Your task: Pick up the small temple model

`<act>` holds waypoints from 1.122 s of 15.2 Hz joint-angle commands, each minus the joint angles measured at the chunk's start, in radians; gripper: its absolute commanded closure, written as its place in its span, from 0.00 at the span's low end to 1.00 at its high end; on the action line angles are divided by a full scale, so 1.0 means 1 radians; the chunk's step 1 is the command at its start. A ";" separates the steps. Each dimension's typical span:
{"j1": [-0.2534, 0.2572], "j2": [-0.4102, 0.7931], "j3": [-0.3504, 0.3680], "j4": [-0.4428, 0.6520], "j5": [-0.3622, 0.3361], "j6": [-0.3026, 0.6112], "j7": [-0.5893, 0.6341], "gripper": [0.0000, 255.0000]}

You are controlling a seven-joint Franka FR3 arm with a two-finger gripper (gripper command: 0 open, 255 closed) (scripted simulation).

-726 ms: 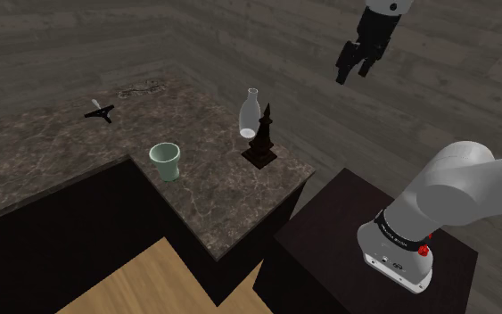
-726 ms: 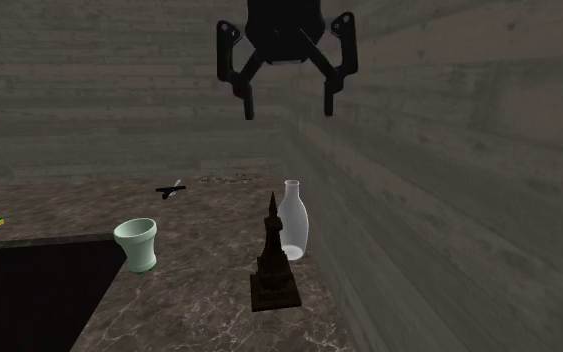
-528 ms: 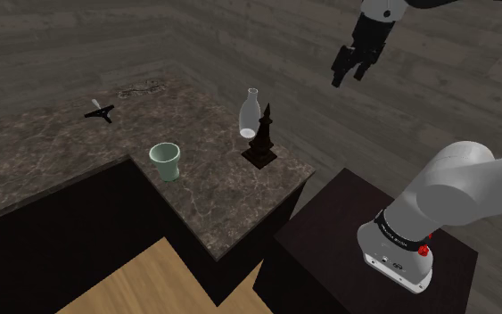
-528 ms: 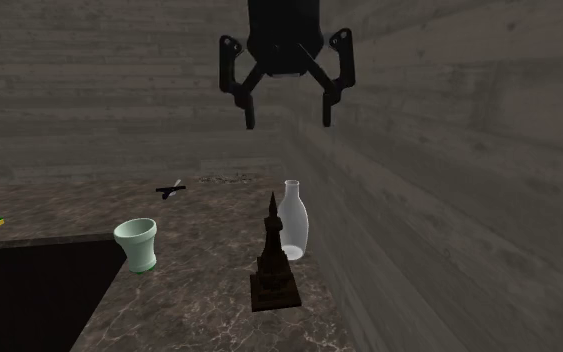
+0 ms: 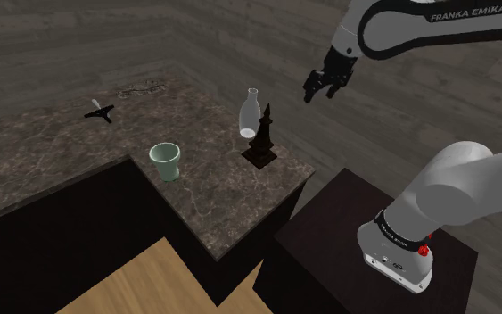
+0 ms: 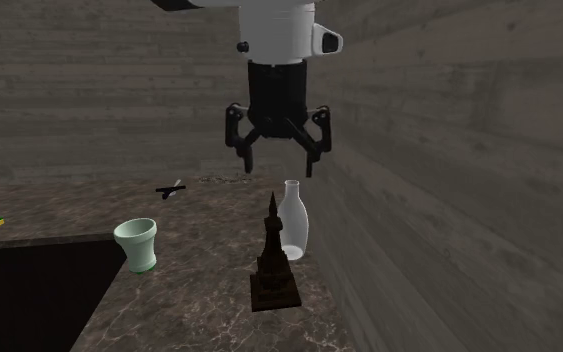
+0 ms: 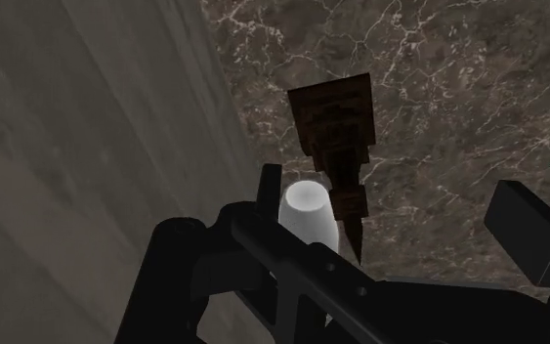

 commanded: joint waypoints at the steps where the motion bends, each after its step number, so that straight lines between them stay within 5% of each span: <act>1: -0.003 0.044 -0.004 -0.042 0.006 0.123 0.018 0.00; 12: 0.021 0.479 -0.023 -0.034 0.093 0.717 0.079 0.00; 17: 0.059 0.711 -0.029 0.062 0.281 0.928 -0.014 0.00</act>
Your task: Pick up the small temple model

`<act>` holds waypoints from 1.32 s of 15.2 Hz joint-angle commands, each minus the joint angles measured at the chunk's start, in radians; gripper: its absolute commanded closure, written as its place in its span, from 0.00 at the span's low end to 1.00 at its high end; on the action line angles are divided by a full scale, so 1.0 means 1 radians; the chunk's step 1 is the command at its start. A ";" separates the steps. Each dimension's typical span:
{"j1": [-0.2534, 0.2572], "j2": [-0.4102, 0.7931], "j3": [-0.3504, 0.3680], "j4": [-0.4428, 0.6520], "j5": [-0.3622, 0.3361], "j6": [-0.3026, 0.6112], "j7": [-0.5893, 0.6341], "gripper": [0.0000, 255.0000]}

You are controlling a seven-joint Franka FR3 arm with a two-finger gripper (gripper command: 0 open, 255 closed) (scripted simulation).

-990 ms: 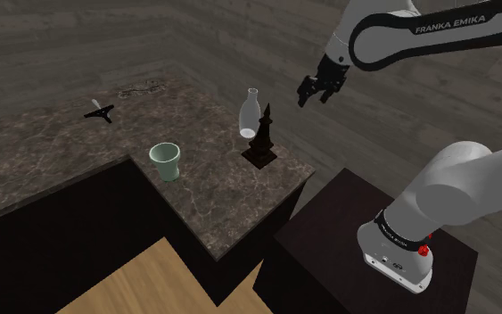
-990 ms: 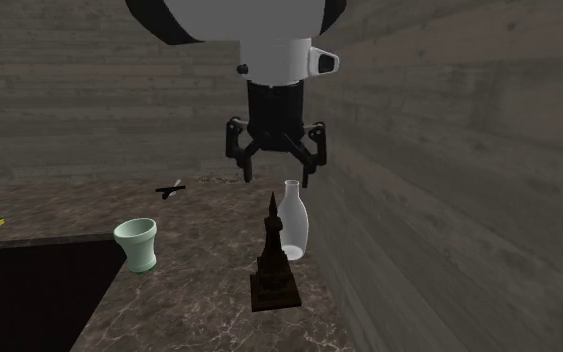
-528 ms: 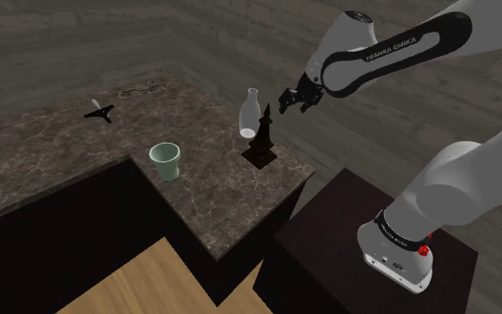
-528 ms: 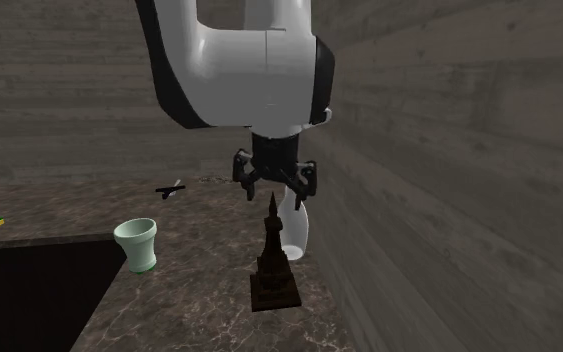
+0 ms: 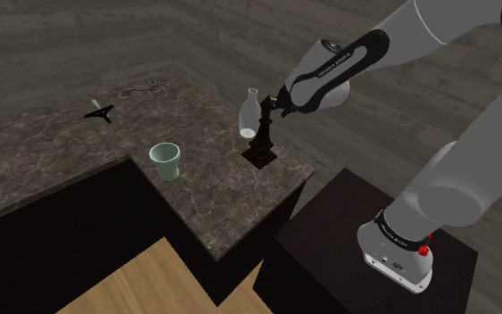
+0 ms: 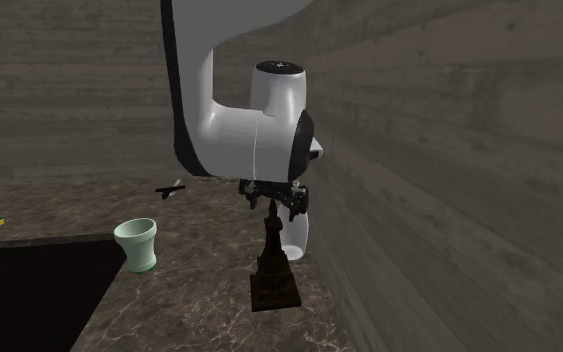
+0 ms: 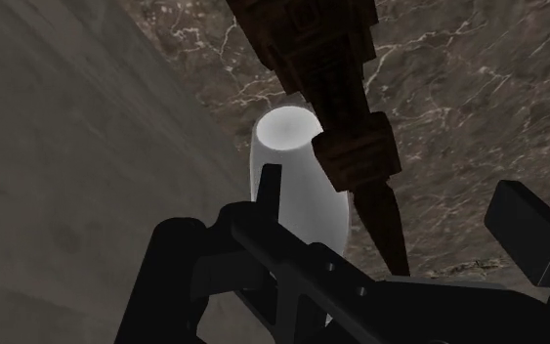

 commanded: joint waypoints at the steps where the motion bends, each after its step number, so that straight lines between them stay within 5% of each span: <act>1: 0.000 0.092 0.022 0.042 0.110 0.080 -0.062 0.00; 10: -0.124 0.200 0.177 0.054 0.262 0.182 -0.199 0.00; 11: -0.124 0.200 0.177 0.054 0.262 0.182 -0.199 1.00; 20: -0.124 0.201 0.177 0.054 0.262 0.182 -0.199 1.00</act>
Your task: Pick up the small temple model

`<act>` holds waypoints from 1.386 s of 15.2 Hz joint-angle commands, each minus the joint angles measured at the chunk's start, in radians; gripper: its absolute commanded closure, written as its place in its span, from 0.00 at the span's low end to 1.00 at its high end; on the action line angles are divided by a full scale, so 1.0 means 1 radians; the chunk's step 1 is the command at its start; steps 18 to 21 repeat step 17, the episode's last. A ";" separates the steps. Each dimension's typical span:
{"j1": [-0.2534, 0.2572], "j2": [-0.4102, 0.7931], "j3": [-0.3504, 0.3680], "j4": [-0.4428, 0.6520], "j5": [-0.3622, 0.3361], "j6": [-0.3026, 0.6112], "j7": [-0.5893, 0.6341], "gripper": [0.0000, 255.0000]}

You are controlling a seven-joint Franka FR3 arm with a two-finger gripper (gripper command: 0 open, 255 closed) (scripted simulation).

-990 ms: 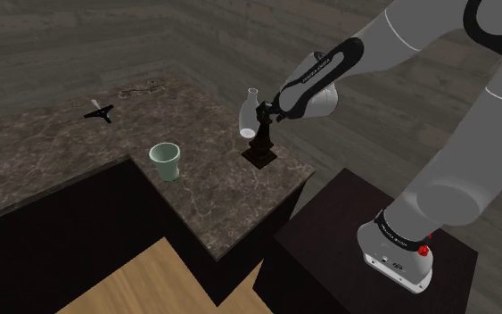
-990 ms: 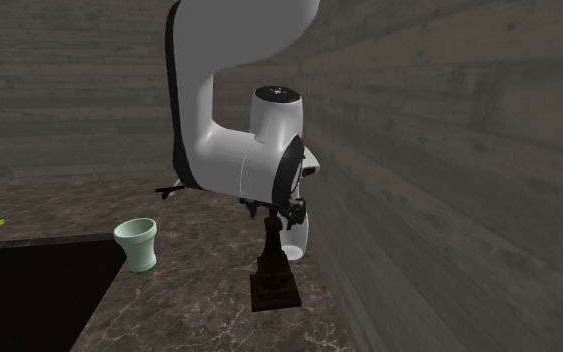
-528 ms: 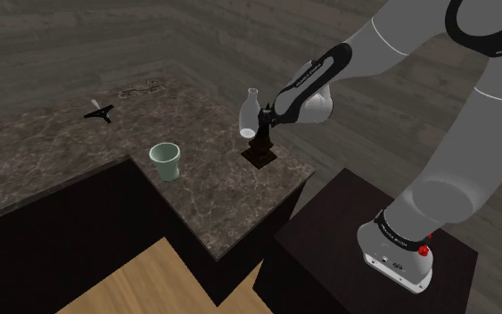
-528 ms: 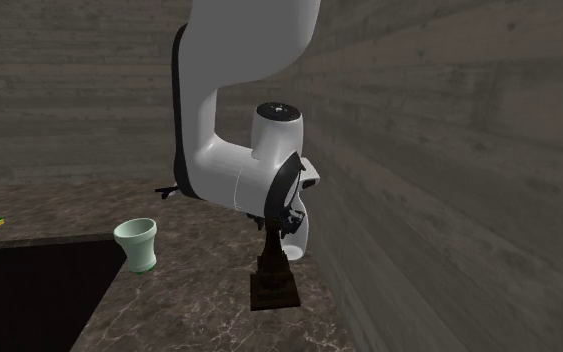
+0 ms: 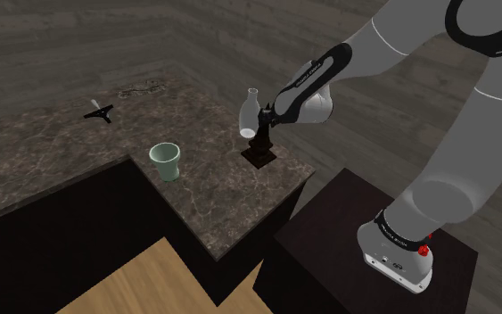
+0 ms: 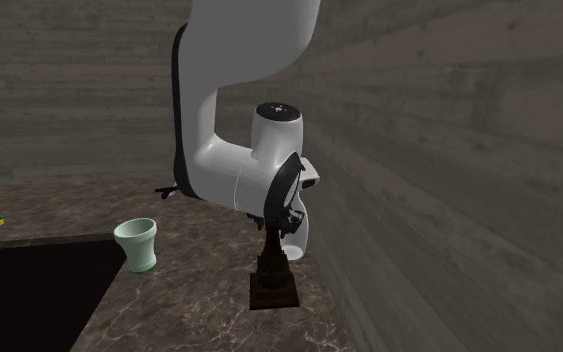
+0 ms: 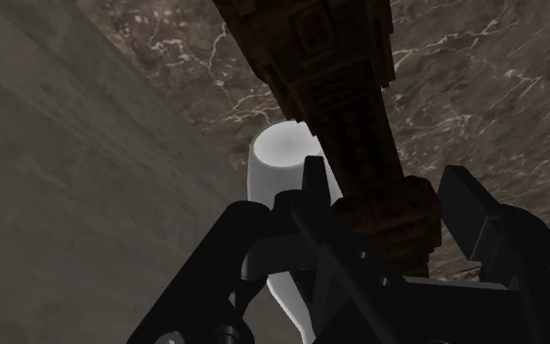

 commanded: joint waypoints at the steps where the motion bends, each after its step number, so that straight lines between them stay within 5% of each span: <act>1: 0.021 -0.013 -0.024 -0.002 -0.011 -0.015 0.012 1.00; 9: 0.148 -0.126 -0.186 -0.013 -0.178 -0.122 0.159 1.00; 15: 0.158 -0.203 -0.216 -0.006 -0.291 -0.205 0.252 1.00; 21: 0.157 -0.205 -0.215 -0.005 -0.294 -0.208 0.254 1.00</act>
